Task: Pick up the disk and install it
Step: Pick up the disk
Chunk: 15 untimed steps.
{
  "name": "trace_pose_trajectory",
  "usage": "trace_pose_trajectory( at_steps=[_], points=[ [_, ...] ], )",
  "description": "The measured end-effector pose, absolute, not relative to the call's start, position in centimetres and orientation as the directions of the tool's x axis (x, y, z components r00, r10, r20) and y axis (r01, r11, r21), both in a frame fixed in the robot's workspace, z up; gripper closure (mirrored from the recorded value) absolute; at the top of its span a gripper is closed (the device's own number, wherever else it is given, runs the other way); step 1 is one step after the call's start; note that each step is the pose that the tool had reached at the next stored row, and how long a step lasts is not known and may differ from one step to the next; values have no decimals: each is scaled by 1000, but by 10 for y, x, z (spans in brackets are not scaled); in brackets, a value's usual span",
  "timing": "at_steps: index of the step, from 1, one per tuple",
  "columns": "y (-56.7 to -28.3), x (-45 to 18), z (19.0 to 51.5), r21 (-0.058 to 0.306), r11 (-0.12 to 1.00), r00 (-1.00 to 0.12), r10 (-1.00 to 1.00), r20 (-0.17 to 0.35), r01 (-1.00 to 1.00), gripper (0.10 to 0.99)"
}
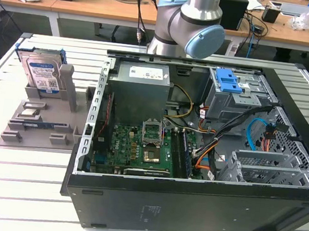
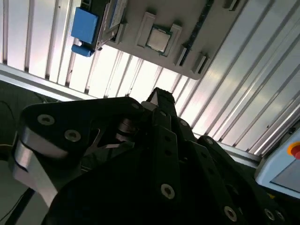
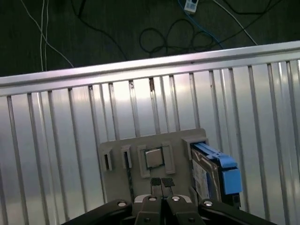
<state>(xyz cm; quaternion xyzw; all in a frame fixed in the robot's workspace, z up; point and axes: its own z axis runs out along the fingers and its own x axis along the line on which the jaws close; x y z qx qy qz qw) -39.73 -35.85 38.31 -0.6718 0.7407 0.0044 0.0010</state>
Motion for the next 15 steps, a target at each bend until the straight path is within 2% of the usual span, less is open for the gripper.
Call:
trace_pose_trajectory(
  at_steps=[3, 8, 10, 11, 15],
  points=[
    [-358, -397, 383, 5, 42, -42, -999, -8, -999, 984],
    [-358, -397, 383, 5, 40, -40, -999, -7, -999, 976],
    [-358, -397, 383, 5, 40, -40, -999, -7, -999, 859],
    [-358, -397, 383, 5, 40, -40, -999, -7, -999, 859],
    [-358, -397, 383, 5, 40, -40, -999, -7, -999, 612]
  ],
)
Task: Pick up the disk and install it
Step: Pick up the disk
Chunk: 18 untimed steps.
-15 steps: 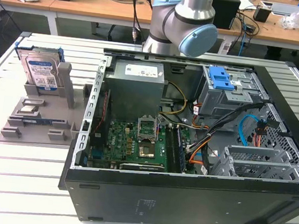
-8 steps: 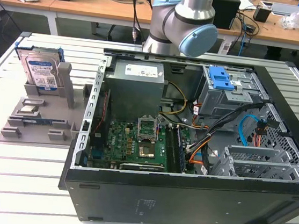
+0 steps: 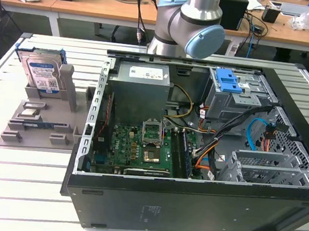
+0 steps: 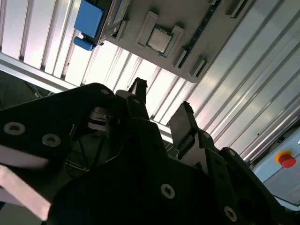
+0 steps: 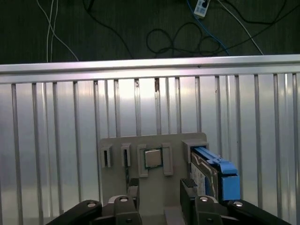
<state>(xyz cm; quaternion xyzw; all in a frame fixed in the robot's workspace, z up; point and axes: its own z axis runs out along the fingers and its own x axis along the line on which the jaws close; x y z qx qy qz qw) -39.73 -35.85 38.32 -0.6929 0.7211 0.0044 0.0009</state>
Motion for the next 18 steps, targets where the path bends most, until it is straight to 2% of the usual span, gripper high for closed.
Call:
trace_pose_trajectory(
  at_steps=[1, 2, 3, 18],
  points=[
    [-358, -397, 383, 5, 40, -40, -999, -7, -999, 553],
    [-358, -397, 383, 5, 40, -40, -999, -7, -999, 553],
    [-358, -397, 383, 5, 40, -40, -999, -7, -999, 486],
    [-346, -393, 383, 5, 65, -65, -998, -7, -998, 486]
  ],
)
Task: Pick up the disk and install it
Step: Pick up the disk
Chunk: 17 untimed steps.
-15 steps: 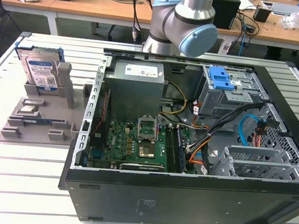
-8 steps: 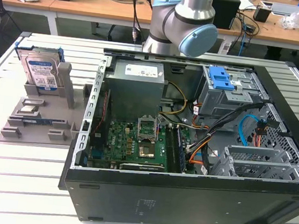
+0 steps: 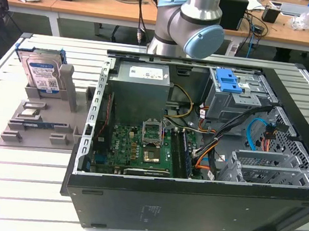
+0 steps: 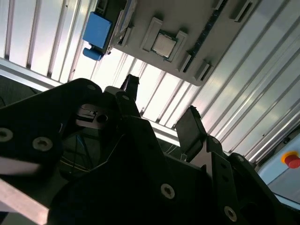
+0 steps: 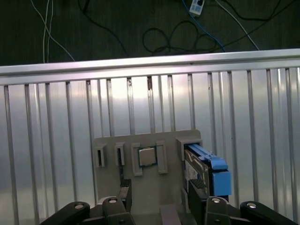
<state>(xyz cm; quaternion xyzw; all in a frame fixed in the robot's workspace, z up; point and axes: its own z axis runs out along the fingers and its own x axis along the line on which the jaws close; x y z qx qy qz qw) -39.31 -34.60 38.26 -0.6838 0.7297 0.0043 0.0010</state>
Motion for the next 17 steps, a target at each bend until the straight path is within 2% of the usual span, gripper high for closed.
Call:
trace_pose_trajectory(
  at_steps=[17],
  points=[
    [-340, -389, 381, 5, 65, -65, -998, -7, -998, 486]
  ],
)
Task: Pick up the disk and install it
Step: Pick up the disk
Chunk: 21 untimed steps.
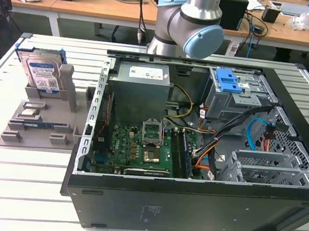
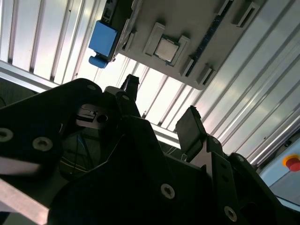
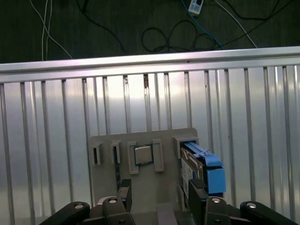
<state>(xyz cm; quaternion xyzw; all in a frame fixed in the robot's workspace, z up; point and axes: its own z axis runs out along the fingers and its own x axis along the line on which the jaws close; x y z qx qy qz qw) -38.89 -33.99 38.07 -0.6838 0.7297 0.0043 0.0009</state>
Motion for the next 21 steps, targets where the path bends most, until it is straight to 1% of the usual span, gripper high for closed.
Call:
trace_pose_trajectory(
  at_steps=[21],
  points=[
    [-337, -380, 374, 5, 65, -65, -998, -7, -998, 486]
  ],
)
